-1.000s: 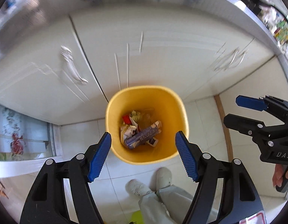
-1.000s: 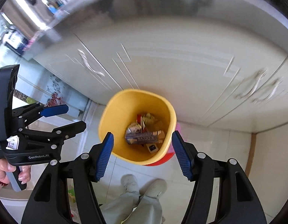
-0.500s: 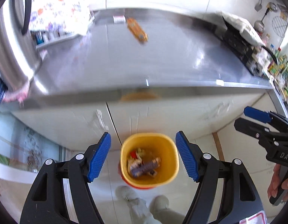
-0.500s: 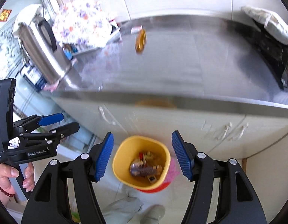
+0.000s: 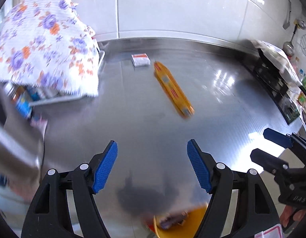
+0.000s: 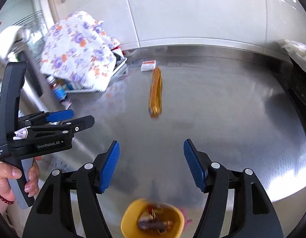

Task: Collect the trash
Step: 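Grasp the white-orange medicine box with the left tool while the right tool grasps the orange sausage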

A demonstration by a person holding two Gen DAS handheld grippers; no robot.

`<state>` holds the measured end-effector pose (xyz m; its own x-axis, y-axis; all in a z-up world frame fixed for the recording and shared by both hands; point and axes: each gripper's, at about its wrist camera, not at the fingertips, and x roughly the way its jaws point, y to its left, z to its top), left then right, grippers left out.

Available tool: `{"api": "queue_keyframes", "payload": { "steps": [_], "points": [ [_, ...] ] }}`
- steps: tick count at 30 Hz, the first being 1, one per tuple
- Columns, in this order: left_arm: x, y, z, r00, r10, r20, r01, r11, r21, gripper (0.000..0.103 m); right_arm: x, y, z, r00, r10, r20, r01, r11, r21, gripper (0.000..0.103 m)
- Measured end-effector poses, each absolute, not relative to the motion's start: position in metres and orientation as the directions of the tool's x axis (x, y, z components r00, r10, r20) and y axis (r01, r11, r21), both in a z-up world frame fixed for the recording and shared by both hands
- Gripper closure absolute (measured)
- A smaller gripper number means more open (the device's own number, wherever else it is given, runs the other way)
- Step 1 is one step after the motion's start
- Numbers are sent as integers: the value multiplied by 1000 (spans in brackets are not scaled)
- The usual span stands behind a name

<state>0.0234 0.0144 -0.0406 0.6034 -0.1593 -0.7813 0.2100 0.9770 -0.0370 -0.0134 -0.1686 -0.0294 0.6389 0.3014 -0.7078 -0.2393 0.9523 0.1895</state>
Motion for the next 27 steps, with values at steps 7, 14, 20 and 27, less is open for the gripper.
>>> {"api": "queue_keyframes", "payload": {
  "steps": [7,14,20,27],
  "points": [
    [105,28,-50,577,-162,-801,230,973,-31,30,68,-147,-59,622,258,-739,-170,966,194,35],
    [160,30,-59,564,-162,-810,218,975,-43,30,124,-133,-86,576,242,-780,-151,970,190,36],
    [199,27,-64,562,-141,-815,188,981,-40,29,155,-110,-97,557,186,-809,-200,976,86,56],
    [246,17,-73,551,-123,-826,165,986,-36,26,182,-120,-93,577,144,-804,-192,981,38,93]
  ]
}}
